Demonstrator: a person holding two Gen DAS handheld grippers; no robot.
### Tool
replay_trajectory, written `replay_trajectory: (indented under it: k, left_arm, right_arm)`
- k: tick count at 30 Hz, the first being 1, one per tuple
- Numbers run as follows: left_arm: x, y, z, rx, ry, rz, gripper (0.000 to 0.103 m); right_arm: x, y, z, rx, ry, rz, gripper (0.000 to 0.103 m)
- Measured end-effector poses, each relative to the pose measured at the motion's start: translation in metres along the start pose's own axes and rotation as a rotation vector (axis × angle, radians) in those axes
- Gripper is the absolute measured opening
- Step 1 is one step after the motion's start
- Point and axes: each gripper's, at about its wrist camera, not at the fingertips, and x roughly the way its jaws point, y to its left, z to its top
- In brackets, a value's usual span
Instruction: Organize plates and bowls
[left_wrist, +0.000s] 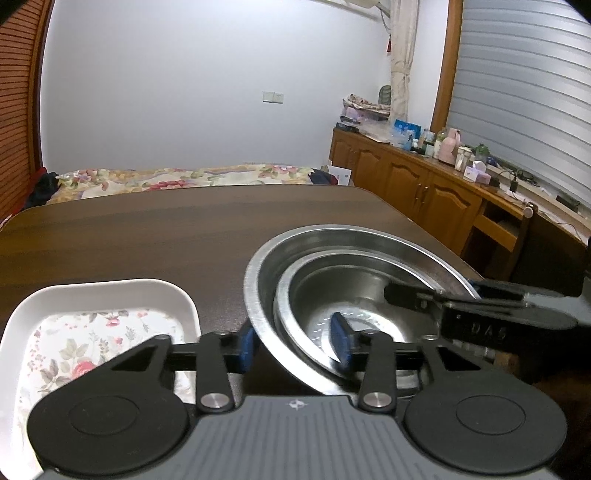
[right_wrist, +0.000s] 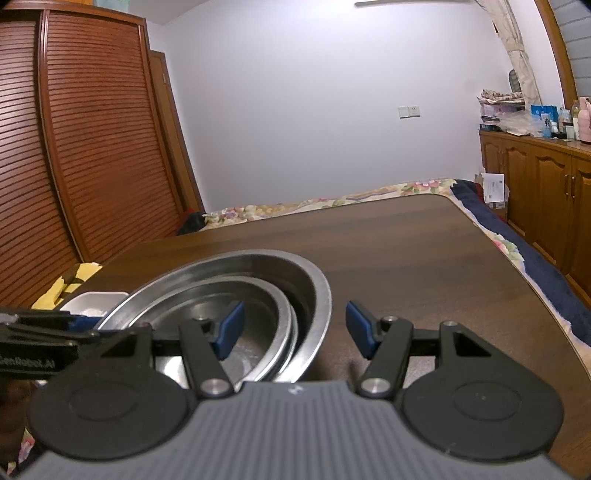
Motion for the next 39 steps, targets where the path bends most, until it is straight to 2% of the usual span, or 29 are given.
replay_trajectory:
  k: [2,3,4,8,23,39]
  left_arm:
    - [-0.001,0.000,0.001,-0.002,0.005,0.003,0.037]
    - [-0.002,-0.001,0.001,0.002,0.004,0.008,0.036]
    - [-0.003,-0.001,0.001,0.007,0.003,0.014,0.036]
    - [-0.010,-0.001,0.006,0.007,-0.009,0.014,0.036]
    - [-0.044,0.002,0.035,0.032,-0.095,0.009,0.036]
    - [-0.086,0.037,0.037,0.007,-0.138,0.080,0.036]
  right_arm:
    - [0.001,0.003,0.000,-0.018,0.014,-0.002,0.057]
    - [0.001,0.004,-0.001,-0.026,0.022,0.002,0.047]
    - [0.001,0.005,-0.004,-0.030,0.031,0.011,0.042]
    - [-0.002,0.006,-0.009,-0.012,0.028,0.008,0.037]
    - [-0.027,0.006,0.025,0.030,-0.058,0.058,0.036]
    - [-0.026,0.037,0.039,-0.001,-0.088,0.133,0.036]
